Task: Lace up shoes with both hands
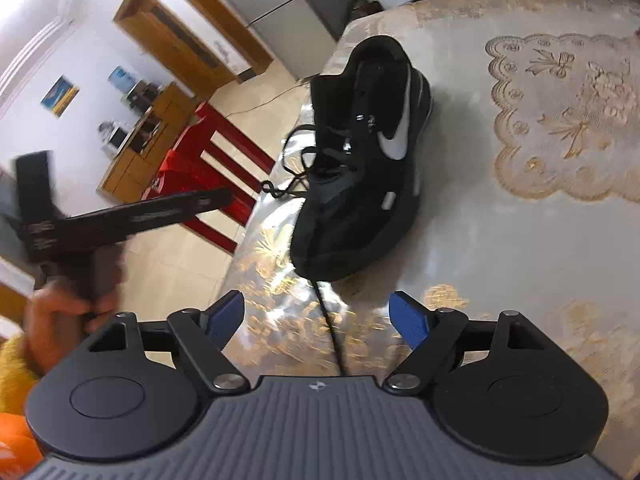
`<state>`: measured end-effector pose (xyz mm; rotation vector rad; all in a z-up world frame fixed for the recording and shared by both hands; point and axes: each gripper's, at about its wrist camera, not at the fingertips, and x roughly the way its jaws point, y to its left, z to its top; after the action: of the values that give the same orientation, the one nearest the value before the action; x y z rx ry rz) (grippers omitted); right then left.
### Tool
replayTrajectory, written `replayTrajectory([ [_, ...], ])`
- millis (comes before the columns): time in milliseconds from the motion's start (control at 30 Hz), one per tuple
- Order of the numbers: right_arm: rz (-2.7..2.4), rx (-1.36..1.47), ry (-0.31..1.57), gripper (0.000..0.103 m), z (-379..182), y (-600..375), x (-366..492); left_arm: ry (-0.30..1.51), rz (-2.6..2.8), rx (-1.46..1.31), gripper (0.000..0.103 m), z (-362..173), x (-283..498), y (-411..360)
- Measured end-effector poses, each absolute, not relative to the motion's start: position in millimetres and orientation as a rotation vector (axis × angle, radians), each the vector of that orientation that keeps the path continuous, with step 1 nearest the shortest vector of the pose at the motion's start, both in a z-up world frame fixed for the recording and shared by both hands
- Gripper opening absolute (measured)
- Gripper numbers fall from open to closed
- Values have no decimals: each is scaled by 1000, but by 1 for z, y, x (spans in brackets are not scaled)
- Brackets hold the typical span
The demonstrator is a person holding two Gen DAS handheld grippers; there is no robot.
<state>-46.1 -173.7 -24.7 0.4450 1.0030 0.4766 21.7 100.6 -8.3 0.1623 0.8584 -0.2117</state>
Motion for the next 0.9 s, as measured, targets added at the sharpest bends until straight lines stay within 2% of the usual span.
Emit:
replayTrajectory([
  [167,387,575,1022,82,-26,-135,-47,910,-365,243,47,-54,81,111],
  [300,317,460,1026,82,-19,-90,-58,920,-466,297,46,-75,104,107],
  [433,249,345,1031,82,-9,-57,-67,934,-505,291,46,-85,116,103],
  [900,57,323,1061,82,-9,-53,-59,946,-554,278,46,-99,127,97],
])
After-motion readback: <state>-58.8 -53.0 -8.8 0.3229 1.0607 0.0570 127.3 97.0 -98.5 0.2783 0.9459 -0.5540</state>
